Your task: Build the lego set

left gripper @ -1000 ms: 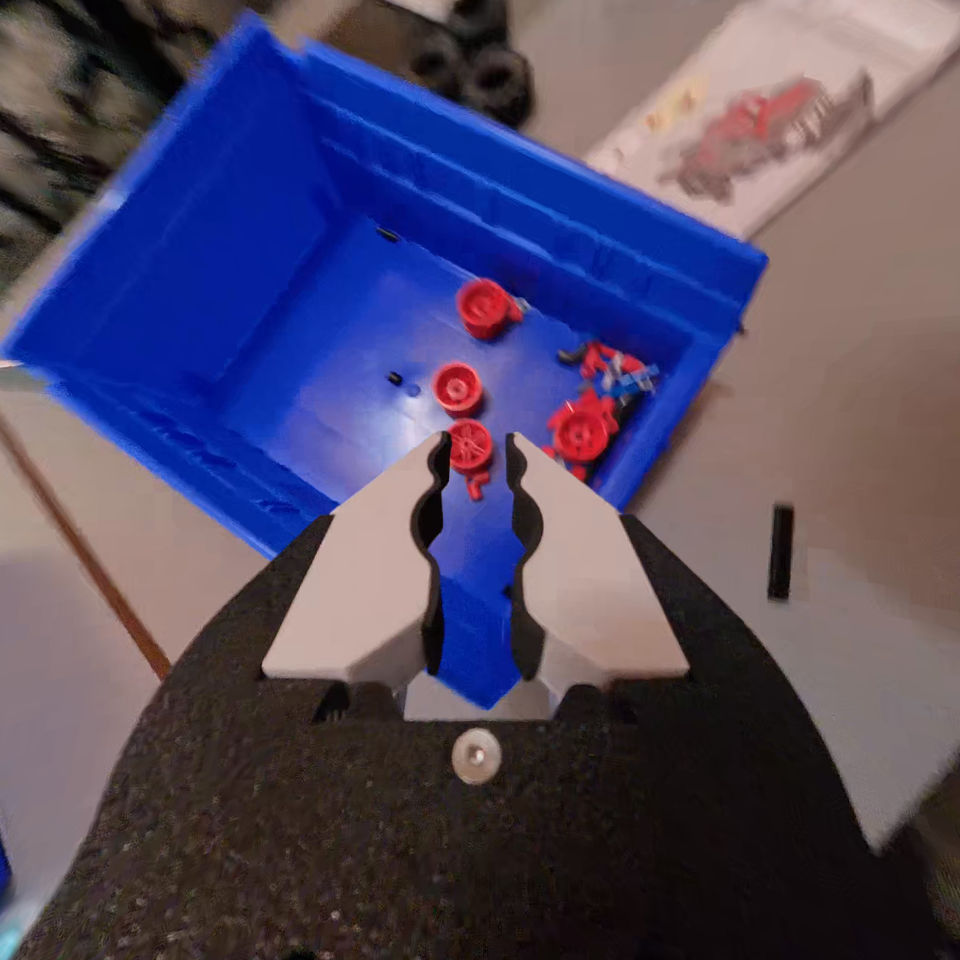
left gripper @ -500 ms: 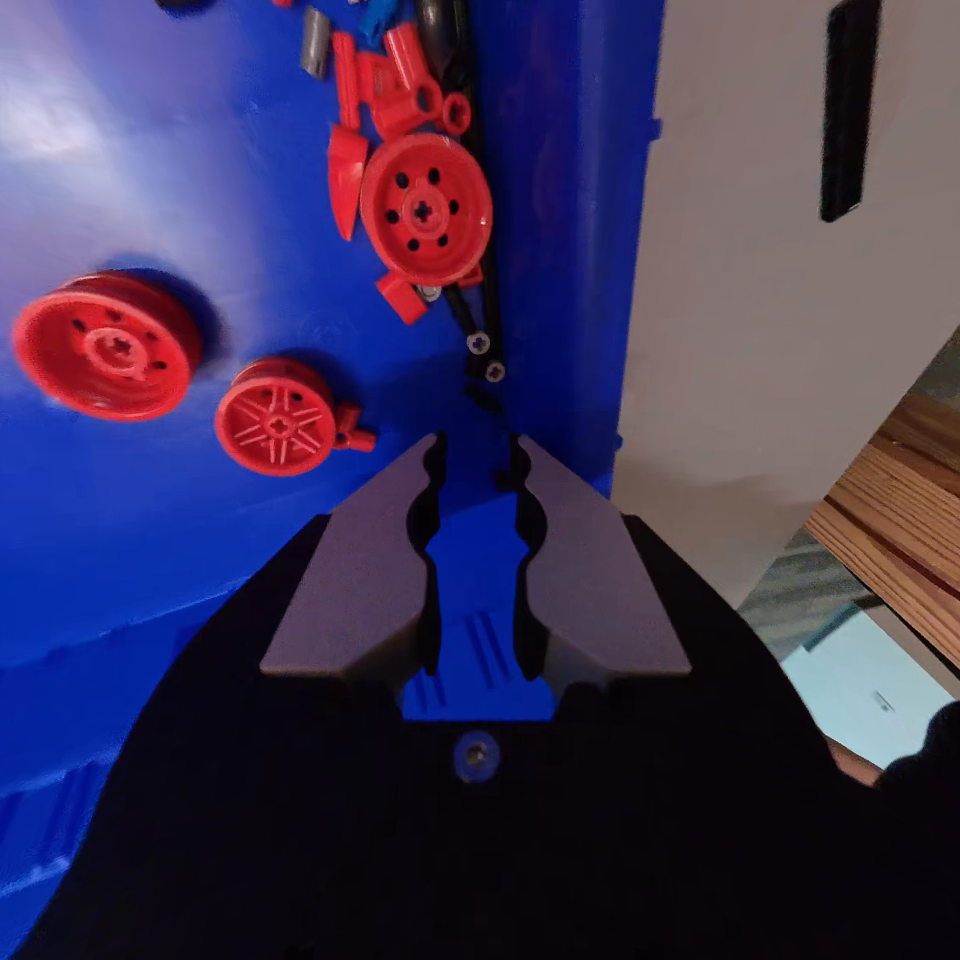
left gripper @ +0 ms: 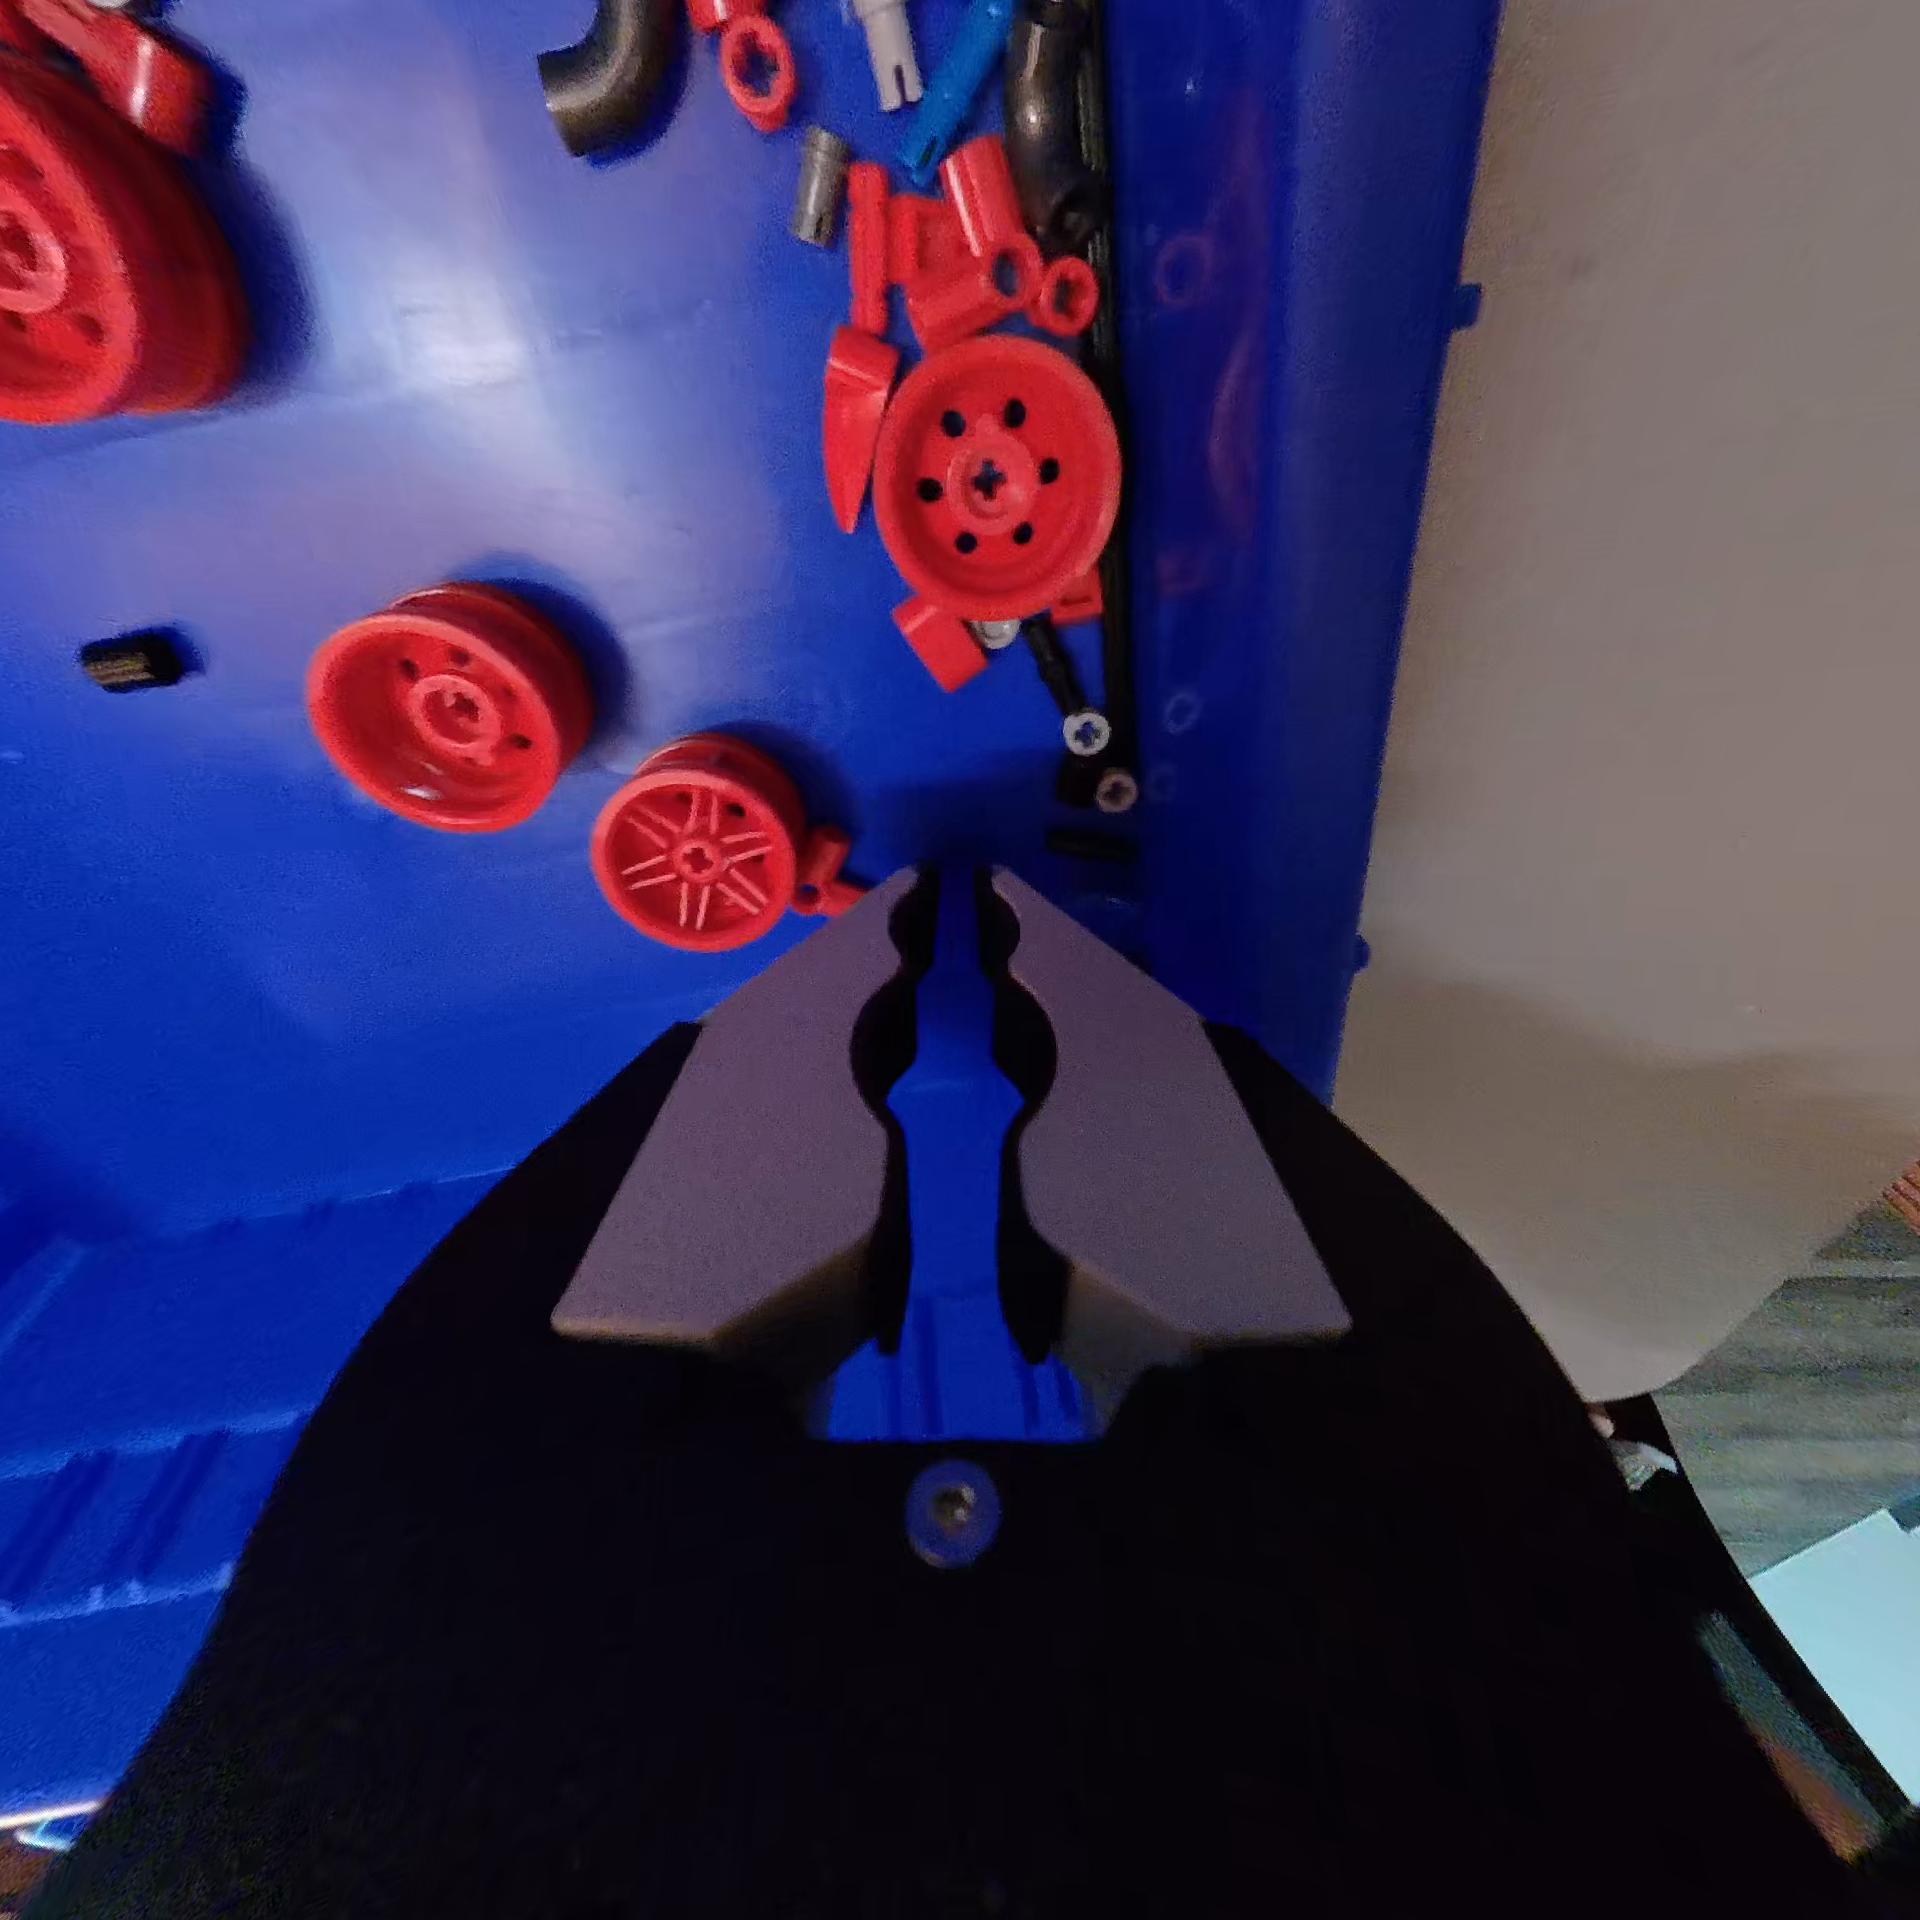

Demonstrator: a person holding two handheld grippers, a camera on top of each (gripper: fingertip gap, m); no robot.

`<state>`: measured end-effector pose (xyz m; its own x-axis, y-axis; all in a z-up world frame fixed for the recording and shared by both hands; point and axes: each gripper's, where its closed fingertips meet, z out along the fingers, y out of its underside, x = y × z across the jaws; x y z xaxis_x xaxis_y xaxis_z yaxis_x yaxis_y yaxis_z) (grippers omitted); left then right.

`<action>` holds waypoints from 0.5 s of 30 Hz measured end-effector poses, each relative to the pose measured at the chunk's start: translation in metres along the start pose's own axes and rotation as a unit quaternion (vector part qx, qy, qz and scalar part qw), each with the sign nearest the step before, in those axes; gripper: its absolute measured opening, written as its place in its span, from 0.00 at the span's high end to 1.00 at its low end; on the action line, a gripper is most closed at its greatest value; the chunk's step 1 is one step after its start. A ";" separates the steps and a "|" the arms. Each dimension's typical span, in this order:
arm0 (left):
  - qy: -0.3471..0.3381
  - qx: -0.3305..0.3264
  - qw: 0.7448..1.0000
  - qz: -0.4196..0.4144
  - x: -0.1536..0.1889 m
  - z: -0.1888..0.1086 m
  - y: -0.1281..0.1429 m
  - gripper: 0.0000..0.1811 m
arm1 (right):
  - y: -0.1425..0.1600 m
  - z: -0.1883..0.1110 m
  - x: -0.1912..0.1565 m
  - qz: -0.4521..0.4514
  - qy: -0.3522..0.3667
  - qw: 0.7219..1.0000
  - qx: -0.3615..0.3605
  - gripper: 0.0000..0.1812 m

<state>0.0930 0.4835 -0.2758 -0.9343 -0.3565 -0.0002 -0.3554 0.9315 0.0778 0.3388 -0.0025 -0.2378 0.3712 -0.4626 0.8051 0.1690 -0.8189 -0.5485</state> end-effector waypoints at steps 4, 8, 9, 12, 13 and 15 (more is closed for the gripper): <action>0.058 -0.001 0.998 -0.006 0.007 -0.013 0.005 0.89 | 0.000 0.000 0.000 0.000 0.000 1.000 0.002 0.99; 0.137 -0.042 0.986 -0.087 0.023 -0.008 0.012 0.89 | -0.001 0.000 0.000 -0.001 0.001 1.000 0.003 0.98; 0.145 -0.053 0.981 -0.117 0.024 -0.005 0.014 0.89 | -0.001 0.000 0.000 -0.002 0.001 1.000 0.003 0.98; 0.151 -0.073 0.967 -0.193 0.027 -0.001 0.013 0.89 | 0.000 0.000 0.000 -0.002 0.001 1.000 0.003 0.98; 0.155 -0.070 0.959 -0.226 0.028 -0.001 0.009 0.91 | 0.000 0.000 0.000 -0.002 0.000 1.000 0.003 0.98; 0.163 -0.067 0.941 -0.290 0.028 -0.002 0.005 0.91 | 0.000 0.000 0.000 -0.003 0.000 1.000 0.003 0.98</action>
<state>0.0655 0.4779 -0.2739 -0.5185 -0.8254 0.2232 -0.7759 0.5639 0.2830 0.3386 -0.0019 -0.2379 0.3705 -0.4573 0.8085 0.1767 -0.8198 -0.5447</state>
